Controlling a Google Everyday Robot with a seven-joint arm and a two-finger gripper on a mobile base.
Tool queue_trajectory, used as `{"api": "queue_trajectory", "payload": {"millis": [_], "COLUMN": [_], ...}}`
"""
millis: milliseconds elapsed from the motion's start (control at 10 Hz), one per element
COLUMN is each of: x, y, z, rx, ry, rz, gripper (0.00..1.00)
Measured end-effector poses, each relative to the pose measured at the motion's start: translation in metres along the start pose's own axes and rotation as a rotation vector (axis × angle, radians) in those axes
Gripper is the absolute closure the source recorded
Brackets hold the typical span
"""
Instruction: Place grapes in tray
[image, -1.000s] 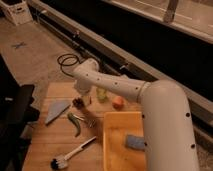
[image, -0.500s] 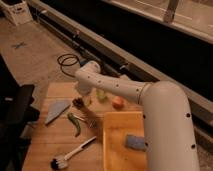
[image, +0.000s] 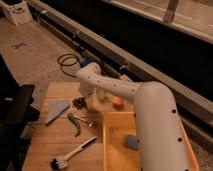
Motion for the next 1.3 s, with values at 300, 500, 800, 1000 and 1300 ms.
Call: {"api": "queue_trajectory", "payload": {"millis": [300,500,800,1000,1300], "x": [0.010,0.010,0.011,0.011,0.013], "y": [0.006,0.008,0.011,0.010,0.010], "z": [0.016,0.026,0.029,0.025,0.022], "rx": [-0.050,-0.073,-0.088,-0.086,-0.085], "ry": [-0.022,-0.044,-0.059,-0.058,-0.054], "rz": [0.034,0.051,0.063,0.063,0.062], "gripper": [0.22,0.36,0.67,0.88,1.00]}}
